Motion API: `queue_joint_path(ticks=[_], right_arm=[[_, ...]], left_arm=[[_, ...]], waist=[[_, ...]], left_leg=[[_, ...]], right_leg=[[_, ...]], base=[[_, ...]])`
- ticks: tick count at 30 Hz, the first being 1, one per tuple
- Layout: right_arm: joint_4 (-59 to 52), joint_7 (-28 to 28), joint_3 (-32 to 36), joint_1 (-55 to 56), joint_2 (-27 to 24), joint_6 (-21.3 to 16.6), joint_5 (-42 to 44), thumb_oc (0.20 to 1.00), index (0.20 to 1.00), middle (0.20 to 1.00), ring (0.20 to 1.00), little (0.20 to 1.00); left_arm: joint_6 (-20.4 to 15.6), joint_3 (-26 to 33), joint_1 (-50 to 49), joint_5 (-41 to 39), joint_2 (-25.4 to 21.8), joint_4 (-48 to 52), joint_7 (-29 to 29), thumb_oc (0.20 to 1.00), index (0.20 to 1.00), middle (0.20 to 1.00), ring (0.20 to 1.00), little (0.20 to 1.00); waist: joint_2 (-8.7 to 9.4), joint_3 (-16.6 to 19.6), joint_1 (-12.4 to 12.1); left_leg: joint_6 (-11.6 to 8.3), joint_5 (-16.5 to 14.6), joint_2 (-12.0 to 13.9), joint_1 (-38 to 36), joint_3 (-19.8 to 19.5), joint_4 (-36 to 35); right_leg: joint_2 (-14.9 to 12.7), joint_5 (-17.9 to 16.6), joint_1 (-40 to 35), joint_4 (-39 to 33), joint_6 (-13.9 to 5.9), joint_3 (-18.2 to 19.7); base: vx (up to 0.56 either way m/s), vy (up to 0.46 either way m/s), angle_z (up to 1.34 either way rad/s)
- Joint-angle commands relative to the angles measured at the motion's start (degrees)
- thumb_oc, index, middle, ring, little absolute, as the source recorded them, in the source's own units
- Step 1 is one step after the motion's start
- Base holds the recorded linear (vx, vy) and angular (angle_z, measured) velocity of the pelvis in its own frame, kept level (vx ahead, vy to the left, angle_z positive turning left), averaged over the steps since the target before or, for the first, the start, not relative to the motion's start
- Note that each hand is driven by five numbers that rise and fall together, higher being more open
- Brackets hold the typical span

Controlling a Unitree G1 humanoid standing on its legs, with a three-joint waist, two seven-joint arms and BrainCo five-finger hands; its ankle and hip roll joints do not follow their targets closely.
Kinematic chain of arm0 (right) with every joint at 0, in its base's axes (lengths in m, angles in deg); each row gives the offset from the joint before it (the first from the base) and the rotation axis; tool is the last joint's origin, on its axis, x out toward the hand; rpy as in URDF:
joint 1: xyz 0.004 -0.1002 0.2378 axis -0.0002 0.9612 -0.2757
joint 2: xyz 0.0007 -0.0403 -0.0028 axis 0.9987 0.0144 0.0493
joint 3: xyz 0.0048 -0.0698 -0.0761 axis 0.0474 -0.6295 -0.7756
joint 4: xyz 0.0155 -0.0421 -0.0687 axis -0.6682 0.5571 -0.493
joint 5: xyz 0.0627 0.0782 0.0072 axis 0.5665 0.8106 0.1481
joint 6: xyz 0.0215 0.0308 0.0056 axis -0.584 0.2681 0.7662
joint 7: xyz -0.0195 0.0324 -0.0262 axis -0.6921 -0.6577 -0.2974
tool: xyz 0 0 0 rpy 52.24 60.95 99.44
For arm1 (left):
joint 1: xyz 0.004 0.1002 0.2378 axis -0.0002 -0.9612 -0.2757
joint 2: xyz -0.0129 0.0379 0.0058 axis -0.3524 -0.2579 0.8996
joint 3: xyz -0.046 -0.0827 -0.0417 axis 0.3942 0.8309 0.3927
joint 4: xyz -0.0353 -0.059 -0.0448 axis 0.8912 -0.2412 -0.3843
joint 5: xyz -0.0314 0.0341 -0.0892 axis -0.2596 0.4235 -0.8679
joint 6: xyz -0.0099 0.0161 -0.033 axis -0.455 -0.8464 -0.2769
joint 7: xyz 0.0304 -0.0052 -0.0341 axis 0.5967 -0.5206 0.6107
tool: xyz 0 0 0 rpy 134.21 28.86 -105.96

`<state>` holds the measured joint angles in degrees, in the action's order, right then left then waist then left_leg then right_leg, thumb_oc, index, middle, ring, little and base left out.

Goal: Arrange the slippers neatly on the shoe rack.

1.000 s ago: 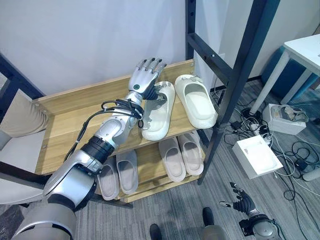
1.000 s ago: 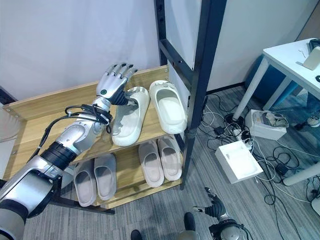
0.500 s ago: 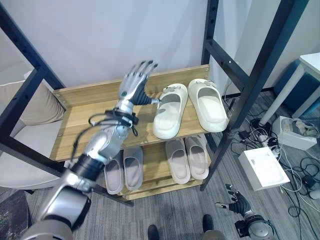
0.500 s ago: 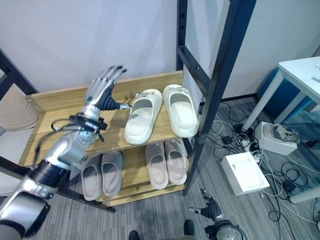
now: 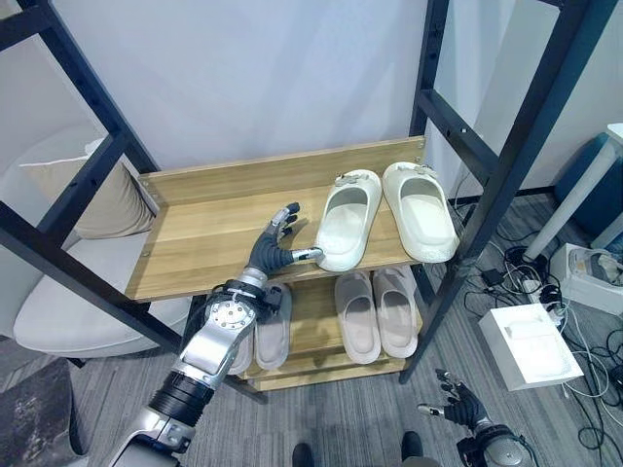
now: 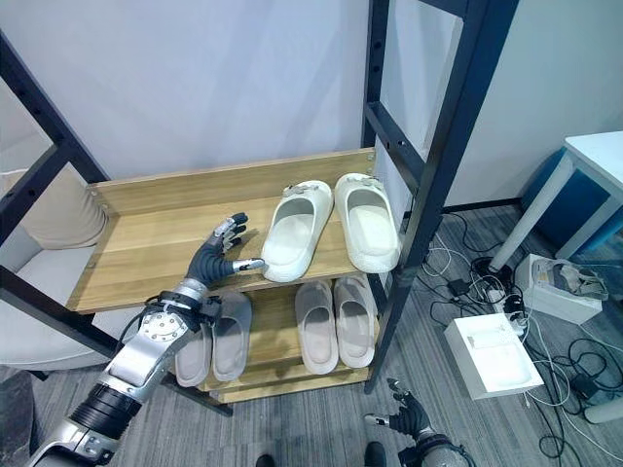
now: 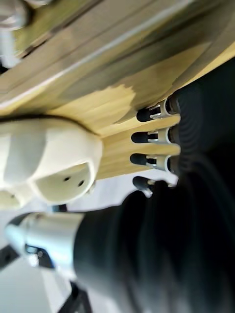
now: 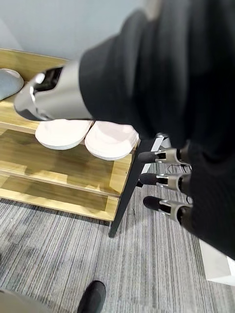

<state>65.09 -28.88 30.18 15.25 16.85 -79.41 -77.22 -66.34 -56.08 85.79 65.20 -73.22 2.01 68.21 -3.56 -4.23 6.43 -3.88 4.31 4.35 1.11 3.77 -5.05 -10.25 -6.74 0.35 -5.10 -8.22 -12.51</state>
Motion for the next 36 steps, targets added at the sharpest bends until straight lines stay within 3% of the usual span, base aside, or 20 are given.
queue_joint_path(ticks=[1, 9, 26, 36], right_arm=[[-2.3, -1.2, -0.3, -2.1, -1.6, -0.8, 1.8, 1.000, 1.000, 1.000, 1.000, 1.000], [-1.6, -1.7, -2.7, -3.1, -1.6, -0.4, 2.2, 1.000, 1.000, 1.000, 1.000, 1.000], [-0.3, 0.4, -4.8, -3.6, -1.8, -0.8, 2.5, 1.000, 1.000, 1.000, 1.000, 1.000], [0.3, 1.7, -5.4, -3.8, -0.8, -1.6, 2.6, 1.000, 1.000, 1.000, 1.000, 1.000]], left_arm=[[-0.2, -4.4, 5.6, -4.7, 0.7, 1.0, 3.4, 1.000, 1.000, 1.000, 1.000, 1.000], [0.3, -9.6, 13.3, -6.9, 5.8, -3.8, 1.6, 1.000, 1.000, 1.000, 1.000, 1.000], [-1.1, -9.9, 25.6, -5.6, 14.1, -20.9, -6.7, 1.000, 1.000, 1.000, 1.000, 1.000], [-2.0, -8.6, 28.7, 0.1, 13.9, -22.4, -10.4, 1.000, 1.000, 1.000, 1.000, 1.000]], waist=[[1.67, -1.9, 0.4], [1.22, -1.5, 1.6], [1.30, -1.4, 4.3], [1.58, -1.4, 4.3]], left_leg=[[0.34, -3.8, -1.1, -2.6, -1.2, 0.0], [0.29, -3.7, -1.0, -2.7, -0.8, 0.0], [-0.03, -3.5, -0.8, -2.5, 0.3, 0.0], [-0.05, -3.6, -0.8, -2.7, 0.3, 0.0]], right_leg=[[0.4, 5.6, -4.0, 0.1, -1.14, -1.9], [0.5, 5.8, -3.9, 0.1, -1.18, -1.4], [0.4, 5.4, -3.2, 0.1, -1.30, -0.8], [0.4, 5.4, -3.6, 0.1, -1.31, -0.9]], base=[[0.00, 0.000, 0.00], [0.00, 0.000, 0.00], [0.00, -0.001, -0.02], [0.00, -0.004, -0.03]])
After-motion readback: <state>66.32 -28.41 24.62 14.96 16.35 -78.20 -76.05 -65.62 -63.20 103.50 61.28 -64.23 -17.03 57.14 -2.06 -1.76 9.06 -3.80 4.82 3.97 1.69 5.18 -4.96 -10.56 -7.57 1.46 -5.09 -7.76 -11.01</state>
